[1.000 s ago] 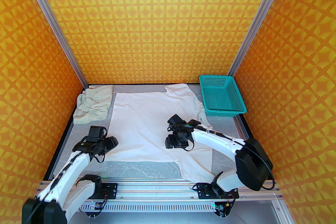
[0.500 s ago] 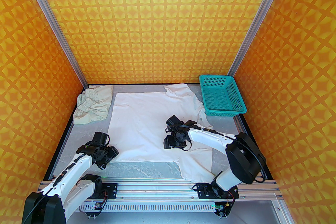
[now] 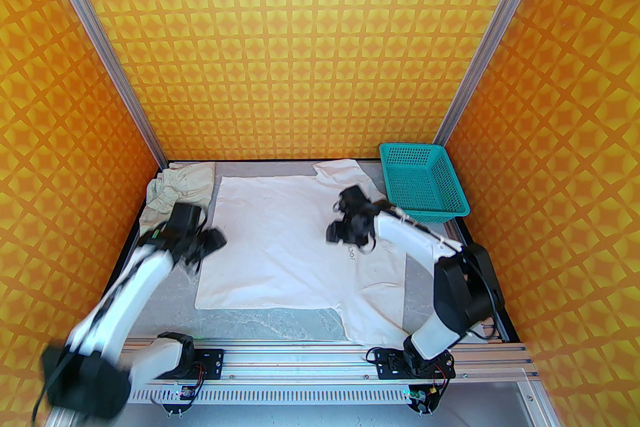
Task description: Fold and stack the mixed laundry pile
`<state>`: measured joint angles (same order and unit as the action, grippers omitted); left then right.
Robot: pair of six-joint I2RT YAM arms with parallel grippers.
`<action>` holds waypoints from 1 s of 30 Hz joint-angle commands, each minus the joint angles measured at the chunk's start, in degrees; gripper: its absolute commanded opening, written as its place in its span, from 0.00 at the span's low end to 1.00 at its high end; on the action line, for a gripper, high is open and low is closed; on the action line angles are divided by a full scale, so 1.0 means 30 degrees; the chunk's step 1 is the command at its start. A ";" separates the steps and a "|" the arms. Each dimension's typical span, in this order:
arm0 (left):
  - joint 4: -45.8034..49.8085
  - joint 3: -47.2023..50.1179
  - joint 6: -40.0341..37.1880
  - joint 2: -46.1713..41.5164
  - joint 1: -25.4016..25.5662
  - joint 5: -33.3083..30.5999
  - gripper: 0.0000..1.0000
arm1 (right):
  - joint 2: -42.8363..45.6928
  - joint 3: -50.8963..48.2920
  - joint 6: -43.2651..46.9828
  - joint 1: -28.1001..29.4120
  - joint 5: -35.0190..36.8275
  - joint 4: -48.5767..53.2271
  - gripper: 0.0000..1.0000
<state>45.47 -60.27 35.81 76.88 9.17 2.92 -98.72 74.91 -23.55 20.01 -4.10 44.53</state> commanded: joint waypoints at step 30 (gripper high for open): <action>-0.4977 -2.0925 -0.0139 2.4241 -0.2839 0.4841 0.38 | -1.5932 1.7177 -0.0922 -0.3636 -0.0016 0.1868 0.52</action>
<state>27.64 -121.34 33.76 145.01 1.65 16.19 -141.97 122.58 -24.91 9.50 -1.19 47.75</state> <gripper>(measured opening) 0.379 0.519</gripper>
